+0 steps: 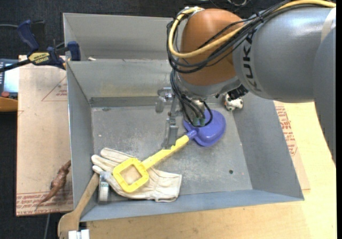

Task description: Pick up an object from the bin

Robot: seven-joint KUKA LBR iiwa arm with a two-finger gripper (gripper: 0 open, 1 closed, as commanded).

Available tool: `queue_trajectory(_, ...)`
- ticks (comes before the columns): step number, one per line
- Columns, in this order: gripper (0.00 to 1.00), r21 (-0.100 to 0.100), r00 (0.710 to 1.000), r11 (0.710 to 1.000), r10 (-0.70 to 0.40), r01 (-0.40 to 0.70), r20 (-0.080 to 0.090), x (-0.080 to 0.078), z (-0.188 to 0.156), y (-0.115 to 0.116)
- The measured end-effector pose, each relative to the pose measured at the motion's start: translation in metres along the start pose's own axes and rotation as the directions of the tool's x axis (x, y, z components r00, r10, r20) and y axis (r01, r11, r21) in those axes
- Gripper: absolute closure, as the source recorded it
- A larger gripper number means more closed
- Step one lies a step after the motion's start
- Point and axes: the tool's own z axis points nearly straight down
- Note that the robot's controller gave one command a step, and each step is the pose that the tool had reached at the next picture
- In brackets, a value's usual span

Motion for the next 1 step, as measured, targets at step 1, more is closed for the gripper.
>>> queue_trajectory(1, 0.0, 0.0, 1.0, 1.0, 0.0, 0.0, 0.0, 0.0, 0.0, -0.0001)
